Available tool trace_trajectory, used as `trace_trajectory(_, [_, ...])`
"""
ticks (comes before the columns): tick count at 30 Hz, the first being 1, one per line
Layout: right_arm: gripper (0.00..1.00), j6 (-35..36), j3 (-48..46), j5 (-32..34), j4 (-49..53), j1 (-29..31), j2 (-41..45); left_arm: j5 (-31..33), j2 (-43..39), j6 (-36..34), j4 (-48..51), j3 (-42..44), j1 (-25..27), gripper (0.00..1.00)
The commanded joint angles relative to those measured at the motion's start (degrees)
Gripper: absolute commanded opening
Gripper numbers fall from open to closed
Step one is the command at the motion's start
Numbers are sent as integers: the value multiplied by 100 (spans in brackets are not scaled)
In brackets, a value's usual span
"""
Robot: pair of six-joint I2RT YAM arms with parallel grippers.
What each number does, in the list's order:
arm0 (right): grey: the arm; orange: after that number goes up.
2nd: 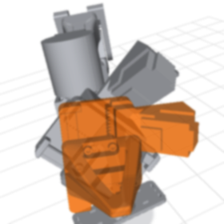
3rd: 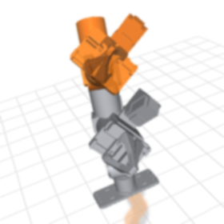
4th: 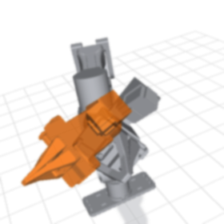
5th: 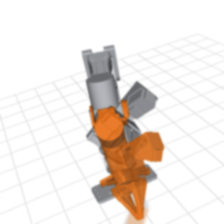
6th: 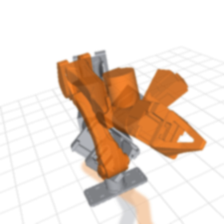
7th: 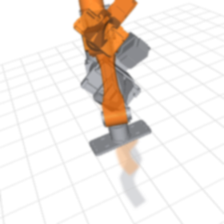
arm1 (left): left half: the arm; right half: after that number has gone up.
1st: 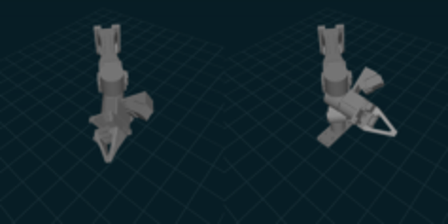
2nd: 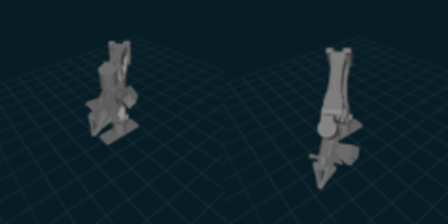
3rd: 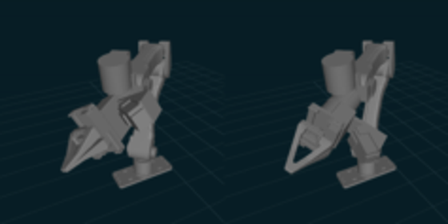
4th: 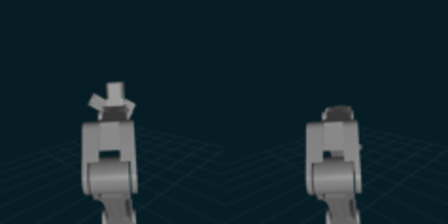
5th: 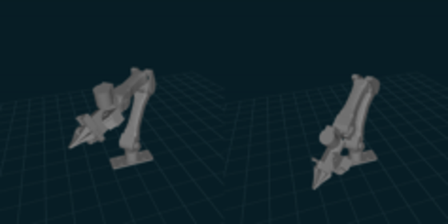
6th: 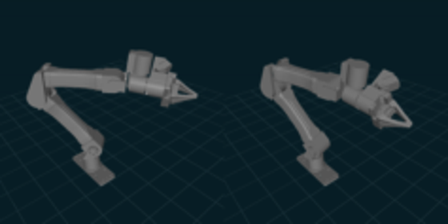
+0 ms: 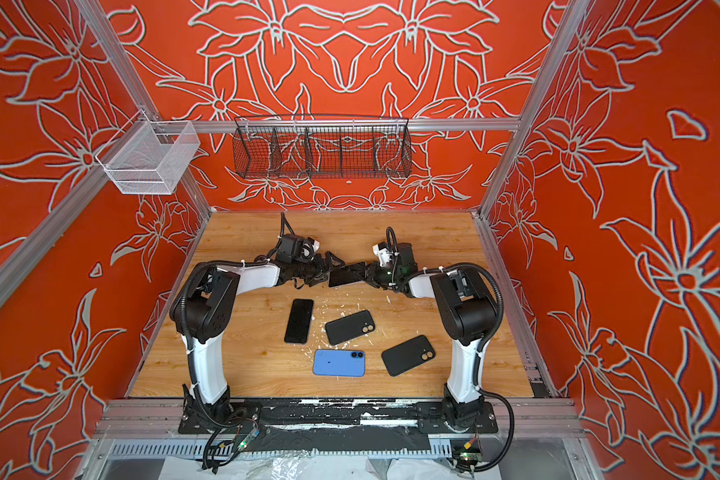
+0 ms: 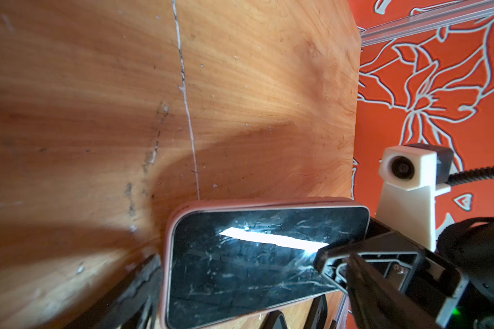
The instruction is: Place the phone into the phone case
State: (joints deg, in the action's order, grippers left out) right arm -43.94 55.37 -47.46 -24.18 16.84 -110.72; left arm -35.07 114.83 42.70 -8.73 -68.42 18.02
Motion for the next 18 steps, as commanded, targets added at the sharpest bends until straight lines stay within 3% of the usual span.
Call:
trace_trajectory(1, [0,84,22,89,178,-41,221,-85,-212,43,-272,113,26,99])
trace_trajectory(8, [0,-292,-105,-119,-217,-126,569,-141,-585,208,-749,432,-78,99])
trace_trajectory(18, [0,-353,-164,-364,-68,-251,1295,-127,-1162,-24,-385,535,-202,97])
